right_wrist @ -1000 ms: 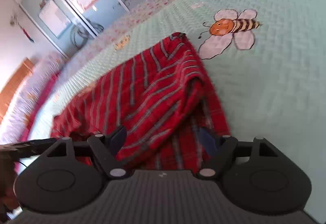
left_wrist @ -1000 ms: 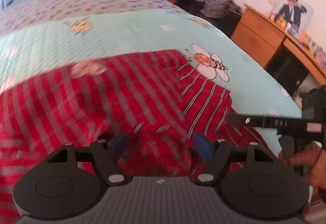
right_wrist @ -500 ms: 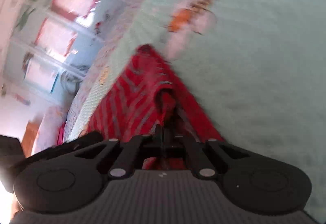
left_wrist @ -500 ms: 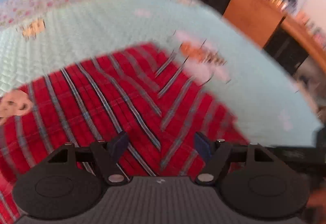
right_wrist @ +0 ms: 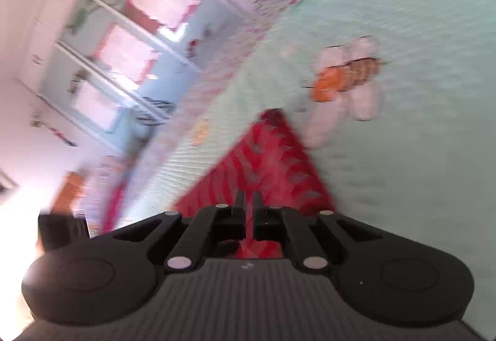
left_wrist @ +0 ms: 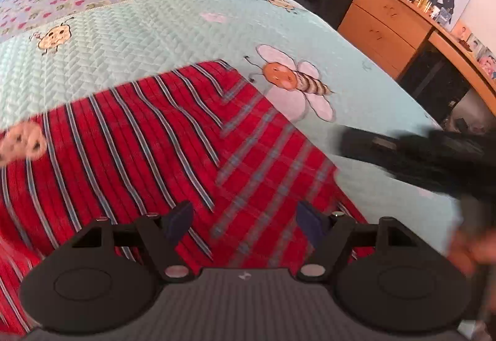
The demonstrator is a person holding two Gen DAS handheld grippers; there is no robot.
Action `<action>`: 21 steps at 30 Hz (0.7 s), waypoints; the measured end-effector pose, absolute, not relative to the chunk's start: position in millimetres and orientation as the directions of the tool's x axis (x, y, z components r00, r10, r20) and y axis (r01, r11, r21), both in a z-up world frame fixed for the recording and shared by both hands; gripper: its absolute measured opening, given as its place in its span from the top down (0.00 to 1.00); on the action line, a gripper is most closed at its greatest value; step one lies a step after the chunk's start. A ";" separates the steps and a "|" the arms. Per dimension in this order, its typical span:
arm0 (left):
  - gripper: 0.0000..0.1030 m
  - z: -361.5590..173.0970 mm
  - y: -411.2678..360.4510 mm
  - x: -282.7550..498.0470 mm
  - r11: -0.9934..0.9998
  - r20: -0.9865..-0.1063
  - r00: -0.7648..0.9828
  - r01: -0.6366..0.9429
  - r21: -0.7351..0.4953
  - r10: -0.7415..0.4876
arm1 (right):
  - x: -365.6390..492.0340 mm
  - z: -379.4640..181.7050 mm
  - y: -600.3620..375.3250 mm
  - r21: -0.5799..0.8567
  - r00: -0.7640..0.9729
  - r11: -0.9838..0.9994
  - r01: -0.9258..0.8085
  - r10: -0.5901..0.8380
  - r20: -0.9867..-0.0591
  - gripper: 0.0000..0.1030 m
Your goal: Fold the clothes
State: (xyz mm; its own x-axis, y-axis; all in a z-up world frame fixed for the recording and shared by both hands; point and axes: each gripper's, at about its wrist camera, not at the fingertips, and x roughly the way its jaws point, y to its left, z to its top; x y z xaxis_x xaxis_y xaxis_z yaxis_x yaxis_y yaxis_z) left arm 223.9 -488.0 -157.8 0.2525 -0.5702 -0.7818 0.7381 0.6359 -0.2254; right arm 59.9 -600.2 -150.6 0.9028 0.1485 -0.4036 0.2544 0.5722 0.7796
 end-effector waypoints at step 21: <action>0.28 -126.8 -344.7 194.3 0.831 -0.690 0.585 0.554 -0.044 -0.426 | 172.4 -124.5 -523.3 0.598 0.726 0.801 -0.016 0.421 -0.544 0.65</action>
State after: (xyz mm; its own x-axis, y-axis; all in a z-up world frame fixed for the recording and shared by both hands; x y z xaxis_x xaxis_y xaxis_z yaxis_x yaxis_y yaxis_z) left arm 194.3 -344.7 -126.8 0.5847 -0.4260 -0.6904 0.5539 0.8314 -0.0439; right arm 172.4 -523.3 -124.5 0.7263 0.4208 -0.5436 -0.0162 0.8010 0.5984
